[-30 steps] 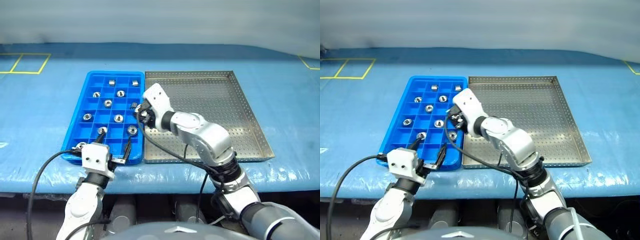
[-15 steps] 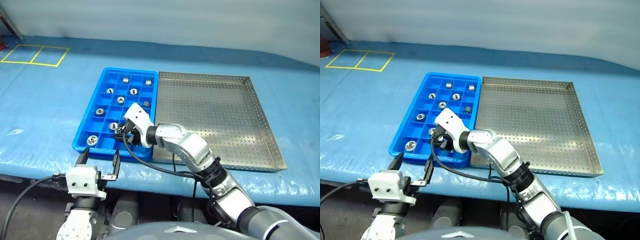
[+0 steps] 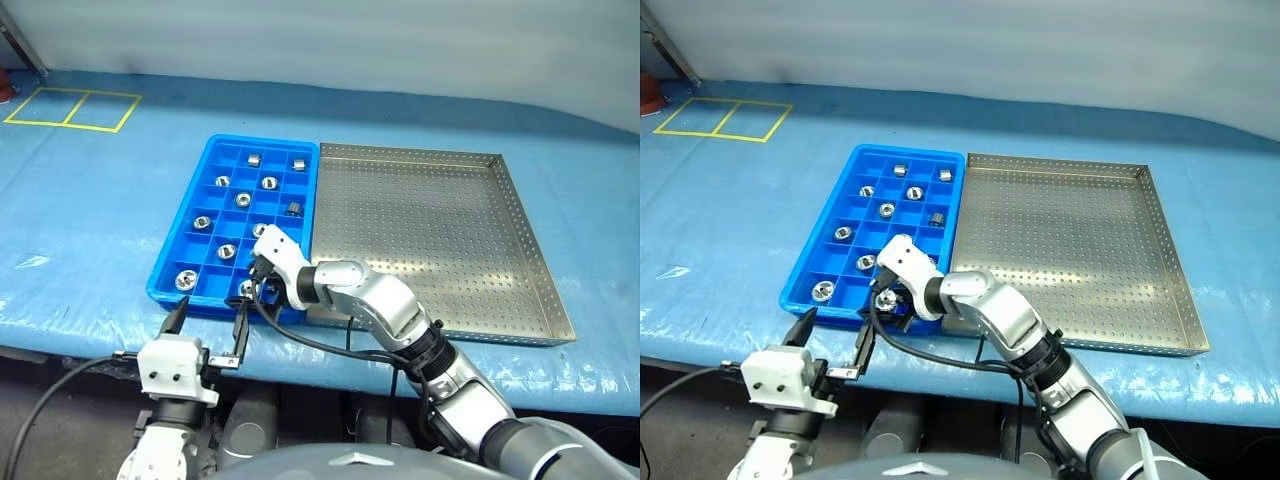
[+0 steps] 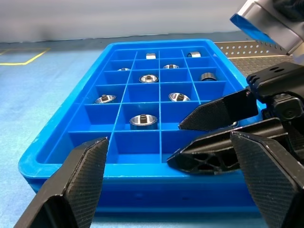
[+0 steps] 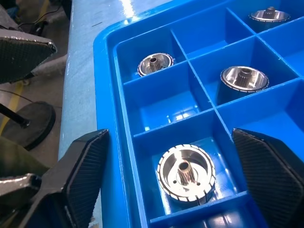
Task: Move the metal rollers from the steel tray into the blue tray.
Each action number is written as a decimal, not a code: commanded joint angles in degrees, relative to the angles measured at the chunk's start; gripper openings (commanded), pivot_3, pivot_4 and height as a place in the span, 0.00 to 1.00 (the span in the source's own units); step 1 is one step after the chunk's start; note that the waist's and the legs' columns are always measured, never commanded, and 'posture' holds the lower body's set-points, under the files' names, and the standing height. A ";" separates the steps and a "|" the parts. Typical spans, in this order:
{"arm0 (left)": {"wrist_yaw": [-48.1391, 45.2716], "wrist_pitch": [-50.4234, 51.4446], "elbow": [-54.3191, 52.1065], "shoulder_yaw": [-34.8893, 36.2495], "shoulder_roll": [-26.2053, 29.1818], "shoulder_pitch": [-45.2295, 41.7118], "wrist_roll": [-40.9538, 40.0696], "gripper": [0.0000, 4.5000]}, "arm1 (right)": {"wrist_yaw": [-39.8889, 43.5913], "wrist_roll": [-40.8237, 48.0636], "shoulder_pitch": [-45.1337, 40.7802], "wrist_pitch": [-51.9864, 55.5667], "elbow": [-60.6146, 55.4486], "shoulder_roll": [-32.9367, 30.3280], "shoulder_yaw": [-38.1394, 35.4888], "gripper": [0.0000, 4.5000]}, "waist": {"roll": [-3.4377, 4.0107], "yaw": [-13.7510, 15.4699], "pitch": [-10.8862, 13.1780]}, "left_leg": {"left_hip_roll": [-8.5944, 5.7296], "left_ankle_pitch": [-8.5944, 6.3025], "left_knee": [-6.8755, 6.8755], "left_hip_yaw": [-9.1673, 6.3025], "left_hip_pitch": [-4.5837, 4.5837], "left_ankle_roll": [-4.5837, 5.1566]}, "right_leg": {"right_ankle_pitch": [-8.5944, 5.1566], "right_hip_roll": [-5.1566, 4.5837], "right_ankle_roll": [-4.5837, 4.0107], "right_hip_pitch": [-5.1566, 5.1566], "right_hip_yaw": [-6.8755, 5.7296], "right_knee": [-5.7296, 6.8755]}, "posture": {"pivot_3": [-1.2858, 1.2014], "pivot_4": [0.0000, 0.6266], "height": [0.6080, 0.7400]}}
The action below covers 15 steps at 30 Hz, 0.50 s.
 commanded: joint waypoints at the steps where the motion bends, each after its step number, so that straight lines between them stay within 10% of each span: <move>1: -0.41 -0.54 -2.75 -0.10 0.40 -0.28 -0.01 1.00 | 0.64 0.48 0.29 0.38 -2.15 0.11 -0.03 0.95 | 0.00 0.00 0.00 | 0.00 0.00 0.00 0.00 0.00 0.00 | 0.00 0.00 0.00 0.00 0.00 0.00 | 0.69 0.24 1.00; 15: -1.54 0.08 -2.36 0.23 0.86 -1.66 -0.57 1.00 | 0.12 0.48 0.82 1.34 -2.66 0.25 -0.31 0.95 | 0.00 -0.05 0.00 | 0.00 0.00 0.00 0.01 0.00 0.00 | 0.00 0.00 0.00 0.01 0.00 0.00 | 0.68 0.24 1.00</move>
